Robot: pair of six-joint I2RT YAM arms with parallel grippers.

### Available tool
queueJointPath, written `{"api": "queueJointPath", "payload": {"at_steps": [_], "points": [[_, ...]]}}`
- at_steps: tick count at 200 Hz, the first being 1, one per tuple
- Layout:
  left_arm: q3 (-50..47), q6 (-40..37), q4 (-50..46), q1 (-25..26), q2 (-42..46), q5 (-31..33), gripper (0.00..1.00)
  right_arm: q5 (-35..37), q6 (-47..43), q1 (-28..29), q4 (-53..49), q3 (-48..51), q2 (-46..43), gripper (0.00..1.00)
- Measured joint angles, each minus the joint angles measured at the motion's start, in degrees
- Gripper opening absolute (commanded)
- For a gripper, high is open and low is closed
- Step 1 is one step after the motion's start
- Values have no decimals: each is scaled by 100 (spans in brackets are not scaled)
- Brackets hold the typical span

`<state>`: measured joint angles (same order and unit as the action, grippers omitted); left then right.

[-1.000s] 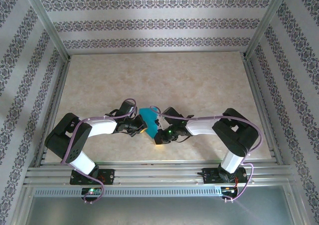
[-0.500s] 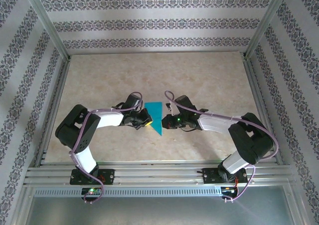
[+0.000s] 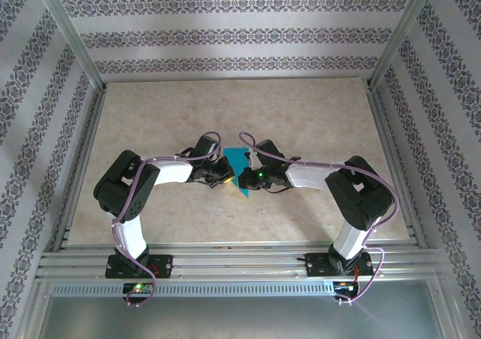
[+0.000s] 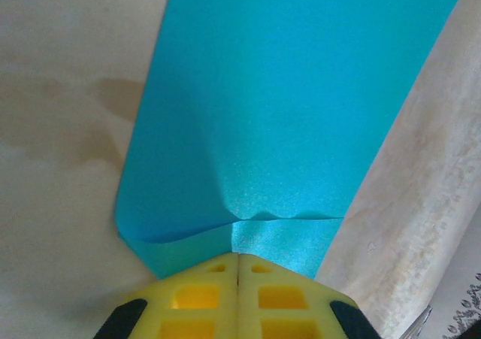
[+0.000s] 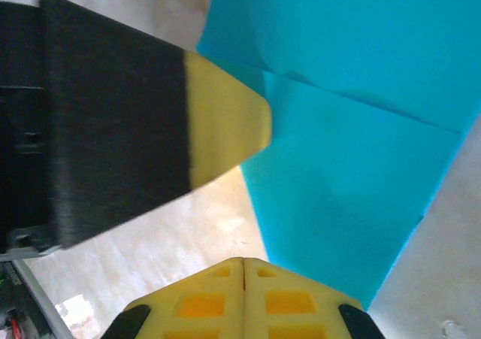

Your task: Fold a paper plane with a square sheet of paper (pick it up from the middle)

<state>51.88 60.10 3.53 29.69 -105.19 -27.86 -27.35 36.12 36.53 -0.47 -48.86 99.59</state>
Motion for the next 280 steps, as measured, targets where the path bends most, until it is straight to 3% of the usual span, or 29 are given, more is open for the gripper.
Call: {"api": "queueJointPath", "payload": {"at_steps": [98, 158, 199, 280], "points": [[31, -271, -70, -2, 0, -20, 5, 13, -2, 9, -87, 33, 205, 4], [98, -518, -214, 0, 151, -87, 15, -4, -44, 9, -109, 35, 225, 3], [-11, -756, -216, 144, 553, -79, 14, -39, -37, 11, -109, -31, 306, 2], [11, -1338, -542, 363, 326, 417, 9, -52, -26, 46, -247, -192, 413, 0]]}}
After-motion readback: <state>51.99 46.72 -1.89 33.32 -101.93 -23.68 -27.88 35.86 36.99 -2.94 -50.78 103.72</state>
